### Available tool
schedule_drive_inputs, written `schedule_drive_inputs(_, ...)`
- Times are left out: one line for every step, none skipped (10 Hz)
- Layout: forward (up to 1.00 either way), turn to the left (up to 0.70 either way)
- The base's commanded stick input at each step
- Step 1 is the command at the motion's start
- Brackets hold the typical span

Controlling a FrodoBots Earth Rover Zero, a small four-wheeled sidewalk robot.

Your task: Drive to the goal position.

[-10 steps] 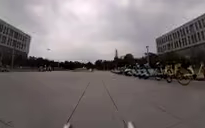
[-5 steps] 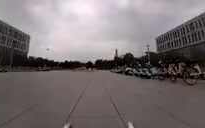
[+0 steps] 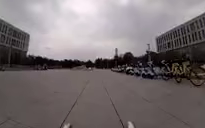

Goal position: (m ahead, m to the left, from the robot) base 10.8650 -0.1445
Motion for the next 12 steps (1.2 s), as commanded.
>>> schedule_drive_inputs(0.70,0.00)
schedule_drive_inputs(0.70,0.00)
schedule_drive_inputs(0.70,0.00)
schedule_drive_inputs(0.70,0.00)
schedule_drive_inputs(0.70,0.00)
schedule_drive_inputs(0.70,0.00)
schedule_drive_inputs(0.70,0.00)
schedule_drive_inputs(0.70,0.00)
schedule_drive_inputs(0.70,0.00)
schedule_drive_inputs(0.70,0.00)
schedule_drive_inputs(0.70,0.00)
schedule_drive_inputs(0.70,0.00)
